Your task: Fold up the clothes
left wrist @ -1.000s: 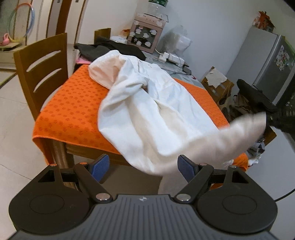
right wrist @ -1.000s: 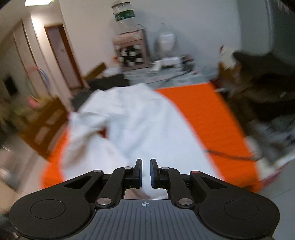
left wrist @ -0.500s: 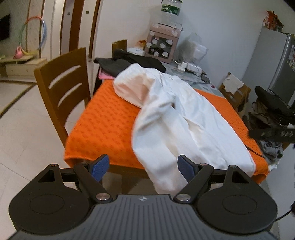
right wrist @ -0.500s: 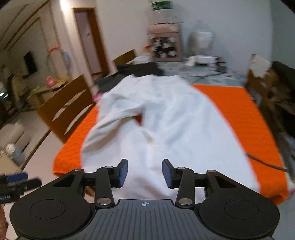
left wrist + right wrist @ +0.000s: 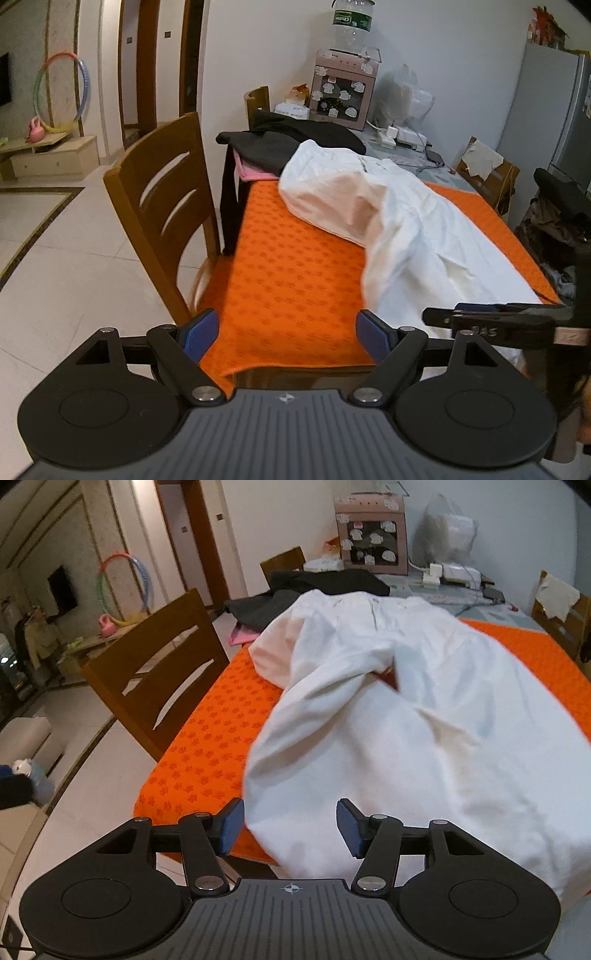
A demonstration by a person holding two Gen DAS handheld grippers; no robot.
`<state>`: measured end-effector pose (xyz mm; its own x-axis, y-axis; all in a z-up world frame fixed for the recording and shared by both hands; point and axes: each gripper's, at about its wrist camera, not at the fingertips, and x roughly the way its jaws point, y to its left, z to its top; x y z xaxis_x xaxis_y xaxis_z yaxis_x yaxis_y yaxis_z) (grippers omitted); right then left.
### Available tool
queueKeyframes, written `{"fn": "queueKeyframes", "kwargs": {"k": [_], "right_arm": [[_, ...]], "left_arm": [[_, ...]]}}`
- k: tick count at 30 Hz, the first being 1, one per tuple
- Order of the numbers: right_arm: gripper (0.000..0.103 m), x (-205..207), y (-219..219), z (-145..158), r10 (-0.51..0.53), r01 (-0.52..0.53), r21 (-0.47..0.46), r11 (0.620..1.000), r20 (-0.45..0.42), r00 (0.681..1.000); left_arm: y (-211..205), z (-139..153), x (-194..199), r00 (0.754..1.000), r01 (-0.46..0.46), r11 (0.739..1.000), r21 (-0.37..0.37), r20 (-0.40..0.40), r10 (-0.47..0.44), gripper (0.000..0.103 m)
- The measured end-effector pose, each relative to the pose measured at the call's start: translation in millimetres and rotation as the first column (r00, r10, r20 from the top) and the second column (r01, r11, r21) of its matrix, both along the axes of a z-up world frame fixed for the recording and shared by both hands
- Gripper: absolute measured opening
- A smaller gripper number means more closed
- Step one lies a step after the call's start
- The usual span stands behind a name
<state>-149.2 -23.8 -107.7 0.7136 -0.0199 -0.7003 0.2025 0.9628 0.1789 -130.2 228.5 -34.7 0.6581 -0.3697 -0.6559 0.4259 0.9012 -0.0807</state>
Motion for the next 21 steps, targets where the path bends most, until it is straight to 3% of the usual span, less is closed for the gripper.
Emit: {"fn": "queueKeyframes", "kwargs": {"k": [6,12,15,17,21], "right_arm": [[0.063,34,33,-33,-0.062,0.061,-0.055,0.997,-0.017,0.998],[0.059,54,51,-63,-0.129,0.124,-0.154,0.98,-0.022,0.991],[0.041,57,53,-68,-0.137,0.133,-0.185,0.974,-0.011,0.99],[0.007,58,55,-67,-0.124,0.12,-0.195,0.973,-0.007,0.992],[0.007,52,64,-45,-0.071,0.071,-0.22,0.973,0.009,0.997]], "left_arm": [[25,-1,27,0.999,0.034,0.999,0.039,0.014,-0.035,0.086],[41,-2,49,0.997,0.062,0.995,0.076,0.034,-0.065,0.086],[48,-3,57,0.997,0.068,0.995,0.077,0.035,-0.071,0.086],[52,-3,61,0.996,0.073,0.994,0.075,0.038,-0.076,0.086],[57,-4,67,0.997,0.07,0.996,0.056,0.039,-0.072,0.086]]}}
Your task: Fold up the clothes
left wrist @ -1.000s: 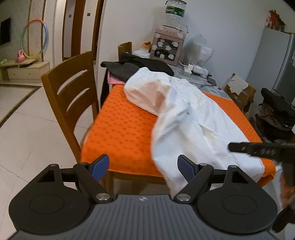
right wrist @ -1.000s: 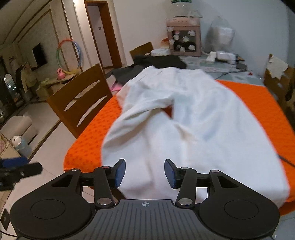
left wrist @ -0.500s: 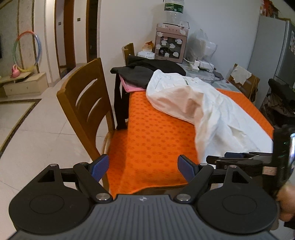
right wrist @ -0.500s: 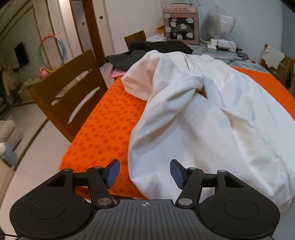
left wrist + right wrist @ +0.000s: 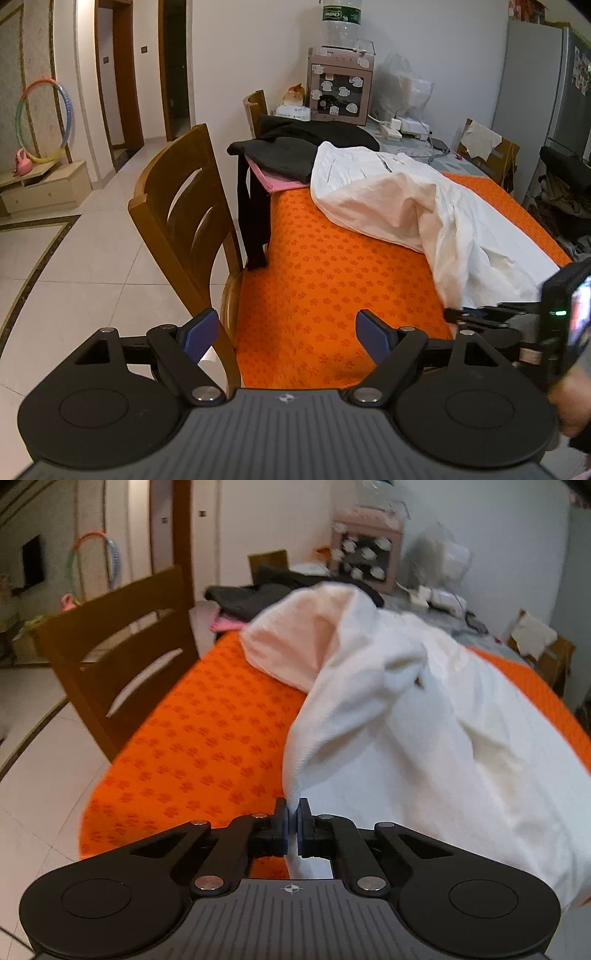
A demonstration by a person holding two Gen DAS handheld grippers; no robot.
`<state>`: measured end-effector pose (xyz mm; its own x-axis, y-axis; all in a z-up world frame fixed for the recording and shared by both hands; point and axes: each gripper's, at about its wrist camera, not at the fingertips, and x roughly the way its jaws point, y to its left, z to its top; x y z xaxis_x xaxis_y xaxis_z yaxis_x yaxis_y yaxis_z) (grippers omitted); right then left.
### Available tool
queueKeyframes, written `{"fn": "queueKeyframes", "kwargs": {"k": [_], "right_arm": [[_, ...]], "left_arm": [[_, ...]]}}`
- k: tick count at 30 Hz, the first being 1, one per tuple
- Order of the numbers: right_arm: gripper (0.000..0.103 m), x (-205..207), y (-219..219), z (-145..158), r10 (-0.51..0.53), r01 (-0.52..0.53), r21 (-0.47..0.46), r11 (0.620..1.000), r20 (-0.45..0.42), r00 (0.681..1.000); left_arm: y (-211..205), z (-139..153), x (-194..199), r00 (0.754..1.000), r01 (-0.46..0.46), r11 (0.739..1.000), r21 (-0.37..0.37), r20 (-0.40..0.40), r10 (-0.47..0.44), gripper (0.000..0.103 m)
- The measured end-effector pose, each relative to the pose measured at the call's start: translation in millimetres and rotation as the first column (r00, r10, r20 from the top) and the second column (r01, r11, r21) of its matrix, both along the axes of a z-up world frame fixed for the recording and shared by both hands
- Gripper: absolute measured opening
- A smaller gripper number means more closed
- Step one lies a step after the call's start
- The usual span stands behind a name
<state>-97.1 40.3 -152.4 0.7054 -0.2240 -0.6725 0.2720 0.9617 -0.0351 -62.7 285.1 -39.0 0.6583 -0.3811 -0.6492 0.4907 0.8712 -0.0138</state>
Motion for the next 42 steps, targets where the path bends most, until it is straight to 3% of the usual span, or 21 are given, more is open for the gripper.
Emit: {"fn": "queueKeyframes", "kwargs": {"k": [6,13,18,21,25,27,31,35,42], "right_arm": [[0.006,-25,-27,72,-0.003,-0.006,0.2,0.98,0.041,0.999],[0.006,-40,-68,161,-0.005,-0.048,0.455,0.889,0.114,0.993],[0.006,-62,-115,191,-0.085,-0.02,0.578,0.816,0.155,0.984],[0.006,-82,-152,179,-0.152,0.058,0.629,0.775,0.097,0.984],[0.008,-105,-188,127,-0.222,0.216,0.555,0.803,-0.056,0.973],[0.011,-114,-203,97,-0.269,0.306,0.494,0.814,-0.146,0.952],[0.015,-130,-214,53,-0.333,0.409,0.41,0.815,-0.246,0.91],[0.028,-144,-207,51,-0.333,0.392,0.389,0.834,-0.213,0.919],[0.034,-157,-189,73,-0.286,0.301,0.393,0.869,-0.099,0.953]], "left_arm": [[8,-8,7,0.999,-0.025,0.999,-0.042,-0.021,0.025,0.086],[8,-13,11,0.998,-0.043,0.996,-0.084,-0.043,0.04,0.086],[-2,-16,9,0.998,-0.05,0.993,-0.108,-0.049,0.045,0.086],[-9,-15,6,0.997,-0.054,0.991,-0.12,-0.056,0.048,0.086],[-19,-15,2,0.998,-0.04,0.992,-0.118,-0.061,0.033,0.086],[-24,-17,0,0.997,-0.033,0.993,-0.11,-0.069,0.025,0.086],[-36,-17,-2,0.998,-0.007,0.995,-0.096,-0.068,0.001,0.086],[-52,-23,0,0.996,0.029,0.995,-0.093,-0.083,-0.037,0.086],[-94,-49,10,0.981,0.114,0.985,-0.127,-0.143,-0.132,0.086]]}}
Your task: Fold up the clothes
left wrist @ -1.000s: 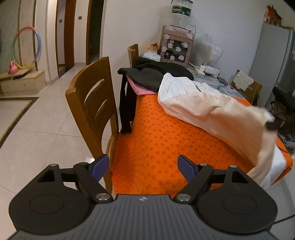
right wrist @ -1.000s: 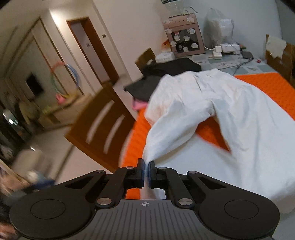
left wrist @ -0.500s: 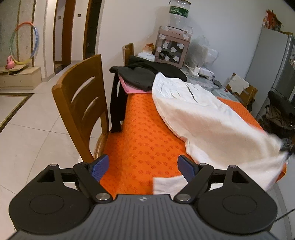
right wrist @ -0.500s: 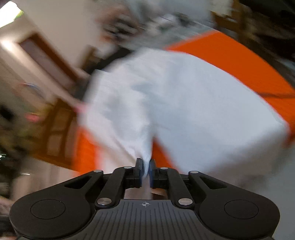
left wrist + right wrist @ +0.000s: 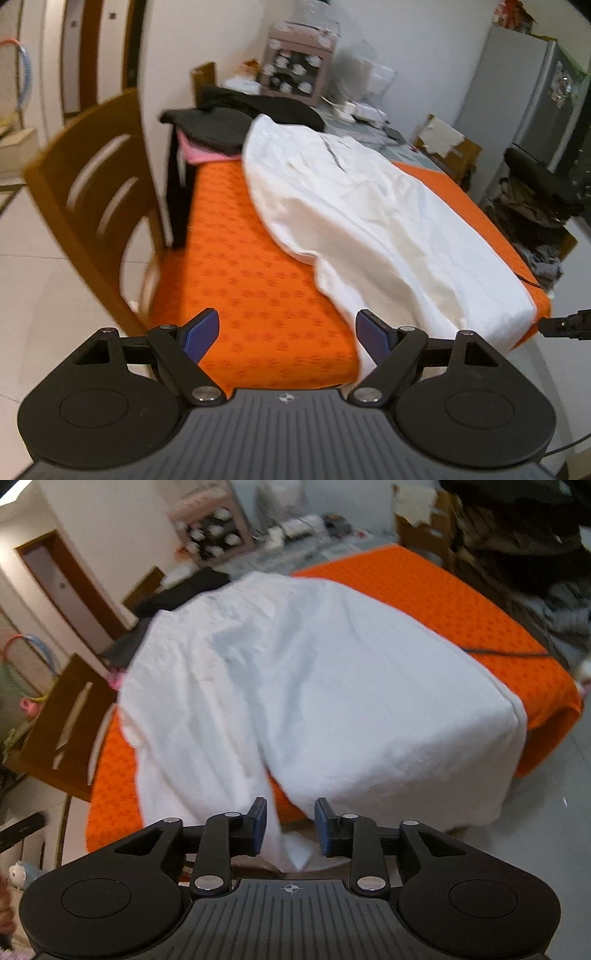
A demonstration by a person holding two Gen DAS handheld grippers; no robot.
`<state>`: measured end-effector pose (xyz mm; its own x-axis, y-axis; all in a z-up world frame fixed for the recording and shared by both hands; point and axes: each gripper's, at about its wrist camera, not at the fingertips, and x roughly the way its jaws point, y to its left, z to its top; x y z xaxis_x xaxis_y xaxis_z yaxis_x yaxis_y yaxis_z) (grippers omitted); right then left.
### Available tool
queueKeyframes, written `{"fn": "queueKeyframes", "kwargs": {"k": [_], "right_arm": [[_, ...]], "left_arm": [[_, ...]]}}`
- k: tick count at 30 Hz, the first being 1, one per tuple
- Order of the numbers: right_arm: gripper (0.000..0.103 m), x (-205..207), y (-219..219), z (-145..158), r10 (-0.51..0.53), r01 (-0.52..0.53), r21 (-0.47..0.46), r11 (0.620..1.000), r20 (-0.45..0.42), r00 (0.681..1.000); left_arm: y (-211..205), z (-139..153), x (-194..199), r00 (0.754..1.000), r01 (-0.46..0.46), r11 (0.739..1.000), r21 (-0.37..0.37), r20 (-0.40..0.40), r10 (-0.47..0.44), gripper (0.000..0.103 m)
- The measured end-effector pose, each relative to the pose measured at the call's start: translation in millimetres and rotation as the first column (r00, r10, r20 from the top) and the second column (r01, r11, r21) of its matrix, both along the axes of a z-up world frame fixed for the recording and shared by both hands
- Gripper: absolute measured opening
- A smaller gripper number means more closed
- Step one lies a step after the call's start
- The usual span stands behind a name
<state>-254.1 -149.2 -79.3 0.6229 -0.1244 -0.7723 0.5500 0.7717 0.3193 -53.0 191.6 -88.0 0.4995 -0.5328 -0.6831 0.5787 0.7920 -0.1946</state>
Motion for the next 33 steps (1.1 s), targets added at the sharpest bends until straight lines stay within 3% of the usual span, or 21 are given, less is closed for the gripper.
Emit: {"fn": "queueKeyframes", "kwargs": {"k": [2,7,15,22,24,26,27,28,33], "right_arm": [[0.042,-3,7,9,0.023,-0.023,-0.019,1.0,0.021,1.0],[0.044,-12,20,26,0.058,-0.056,-0.053,0.997,0.041,0.997],[0.049,-40,25,36,0.008,-0.005,-0.065,0.998,0.047,0.999],[0.049,-64,14,29,-0.086,0.086,-0.051,0.995,0.016,0.996],[0.05,-69,12,30,-0.104,0.105,-0.054,0.993,0.018,0.994],[0.05,-74,9,30,-0.117,0.118,-0.056,0.992,0.02,0.993],[0.05,-77,7,29,-0.122,0.123,-0.055,0.991,0.021,0.992],[0.05,-79,6,29,-0.127,0.128,-0.053,0.99,0.021,0.992],[0.05,-83,-3,25,-0.129,0.13,-0.045,0.99,0.019,0.991]], "left_arm": [[-12,-10,5,1.0,0.018,1.0,-0.014,-0.024,-0.019,0.085],[-41,-34,17,0.995,0.05,0.998,-0.041,-0.089,-0.054,0.073],[-74,-68,39,0.991,0.034,0.998,-0.048,-0.125,-0.04,0.055],[-95,-94,65,0.969,-0.019,0.997,-0.078,-0.247,-0.001,0.053],[-102,-95,64,0.976,-0.013,0.998,-0.059,-0.217,0.0,0.051],[-109,-95,62,0.984,-0.005,0.999,-0.034,-0.175,-0.001,0.038],[-111,-95,62,0.985,-0.005,1.0,-0.031,-0.171,0.0,0.018],[-112,-94,62,0.984,-0.007,0.999,-0.033,-0.176,0.001,0.011],[-116,-75,48,0.993,-0.001,0.999,-0.035,-0.119,-0.003,0.006]]}}
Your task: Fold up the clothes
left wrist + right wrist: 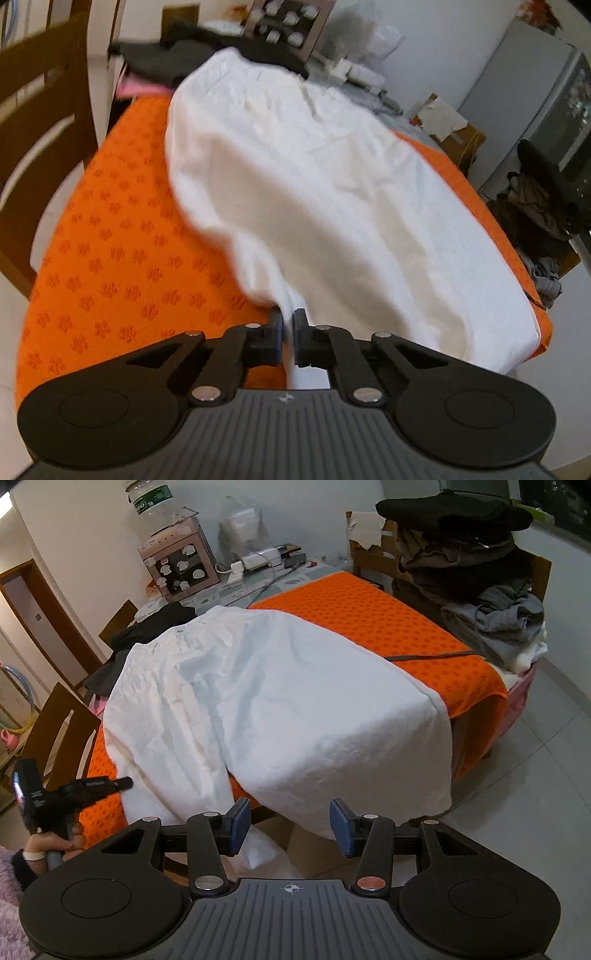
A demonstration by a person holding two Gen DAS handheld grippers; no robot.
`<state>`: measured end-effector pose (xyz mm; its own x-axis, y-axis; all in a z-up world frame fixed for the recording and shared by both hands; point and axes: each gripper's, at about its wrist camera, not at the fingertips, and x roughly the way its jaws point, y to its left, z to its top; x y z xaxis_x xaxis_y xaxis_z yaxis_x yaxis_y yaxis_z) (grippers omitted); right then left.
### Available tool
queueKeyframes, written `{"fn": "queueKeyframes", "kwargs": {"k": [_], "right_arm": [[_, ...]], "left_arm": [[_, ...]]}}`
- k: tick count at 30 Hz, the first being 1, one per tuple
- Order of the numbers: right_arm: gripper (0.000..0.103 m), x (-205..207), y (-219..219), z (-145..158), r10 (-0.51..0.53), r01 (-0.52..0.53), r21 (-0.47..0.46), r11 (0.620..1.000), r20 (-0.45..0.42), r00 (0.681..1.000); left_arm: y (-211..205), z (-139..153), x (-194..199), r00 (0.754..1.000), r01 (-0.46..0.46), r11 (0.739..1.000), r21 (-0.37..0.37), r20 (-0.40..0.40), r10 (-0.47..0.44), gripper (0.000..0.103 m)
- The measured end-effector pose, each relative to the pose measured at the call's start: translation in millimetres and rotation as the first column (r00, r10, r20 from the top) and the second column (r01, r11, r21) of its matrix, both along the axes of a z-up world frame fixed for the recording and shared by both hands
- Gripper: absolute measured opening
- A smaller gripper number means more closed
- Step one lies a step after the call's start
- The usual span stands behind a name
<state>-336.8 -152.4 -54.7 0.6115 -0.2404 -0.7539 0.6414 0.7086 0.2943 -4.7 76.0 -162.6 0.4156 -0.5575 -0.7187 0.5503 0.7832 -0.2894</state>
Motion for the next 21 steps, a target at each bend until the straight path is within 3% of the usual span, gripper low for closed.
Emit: {"fn": "queueKeyframes", "kwargs": {"k": [4,8,11,17,21], "right_arm": [[0.05,1,-8,-2,0.015,-0.015,0.006,1.0,0.009,1.0],[0.05,6,-13,-5,0.045,-0.046,0.016,0.999,0.027,0.999],[0.05,12,-15,-10,0.067,-0.068,0.028,0.997,0.035,0.997],[0.05,32,-12,-29,0.123,-0.124,0.043,0.991,0.03,0.992],[0.05,54,3,-44,0.177,-0.177,0.054,0.983,0.021,0.984]], "left_arm": [[12,34,-17,0.999,0.033,0.999,-0.01,0.019,-0.033,0.005],[39,77,-26,0.998,-0.006,1.0,-0.008,0.059,0.006,0.005],[51,92,-27,0.992,-0.057,0.997,0.055,0.116,0.05,0.005],[60,63,-18,0.983,-0.134,0.958,0.254,0.154,0.097,0.008],[79,56,-26,0.985,-0.125,0.961,0.248,0.147,0.09,0.017]]}}
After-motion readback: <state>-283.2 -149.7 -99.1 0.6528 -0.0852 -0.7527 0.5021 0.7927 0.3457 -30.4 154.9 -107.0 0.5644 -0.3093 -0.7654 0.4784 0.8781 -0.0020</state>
